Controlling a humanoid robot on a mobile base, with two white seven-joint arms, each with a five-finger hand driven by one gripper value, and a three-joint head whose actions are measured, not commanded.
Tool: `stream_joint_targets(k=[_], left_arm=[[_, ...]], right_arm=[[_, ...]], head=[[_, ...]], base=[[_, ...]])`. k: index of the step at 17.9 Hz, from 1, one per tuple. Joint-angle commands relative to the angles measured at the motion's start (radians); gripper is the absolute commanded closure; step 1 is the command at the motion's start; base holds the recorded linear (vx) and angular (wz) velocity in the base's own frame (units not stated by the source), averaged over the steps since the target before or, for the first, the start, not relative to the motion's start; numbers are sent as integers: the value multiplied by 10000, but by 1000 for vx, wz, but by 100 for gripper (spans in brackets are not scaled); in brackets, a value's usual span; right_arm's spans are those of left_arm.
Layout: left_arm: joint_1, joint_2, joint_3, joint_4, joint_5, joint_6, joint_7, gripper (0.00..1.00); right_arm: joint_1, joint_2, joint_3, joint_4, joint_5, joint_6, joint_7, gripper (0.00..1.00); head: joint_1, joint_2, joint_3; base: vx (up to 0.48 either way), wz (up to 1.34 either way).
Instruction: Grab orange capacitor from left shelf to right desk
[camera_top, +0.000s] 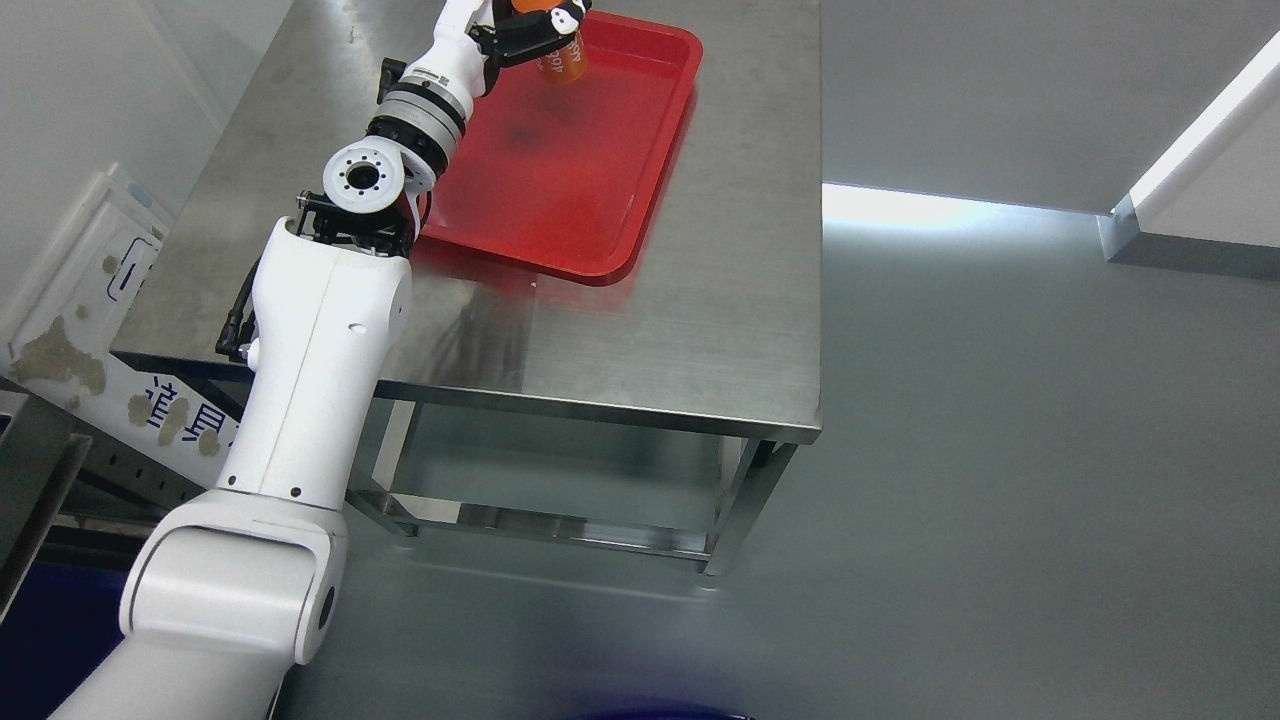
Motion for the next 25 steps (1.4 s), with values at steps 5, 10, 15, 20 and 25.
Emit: stream_joint_targets(k=[5, 10, 15, 20, 25], left_arm=[[-116, 175, -598, 2038, -183, -39, 221, 66], [-131, 175, -598, 2115, -184, -9, 221, 31], [-651, 175, 733, 1504, -76, -55, 160, 7], [-928, 175, 2146, 214, 384, -55, 159, 0], [-868, 175, 3129, 350, 354, -39, 190, 0]], right_arm=[[199, -174, -123, -175, 46, -1, -5, 0], [199, -174, -123, -175, 46, -1, -5, 0], [199, -174, -123, -175, 46, -1, -5, 0], [199, -174, -123, -175, 46, -1, -5, 0], [199, -174, -123, -175, 46, -1, -5, 0]], head=[[0, 0, 0], [0, 0, 0], [0, 0, 0], [0, 0, 0], [0, 0, 0]], base=[[0, 0], [0, 0], [0, 0], [0, 0], [0, 0]])
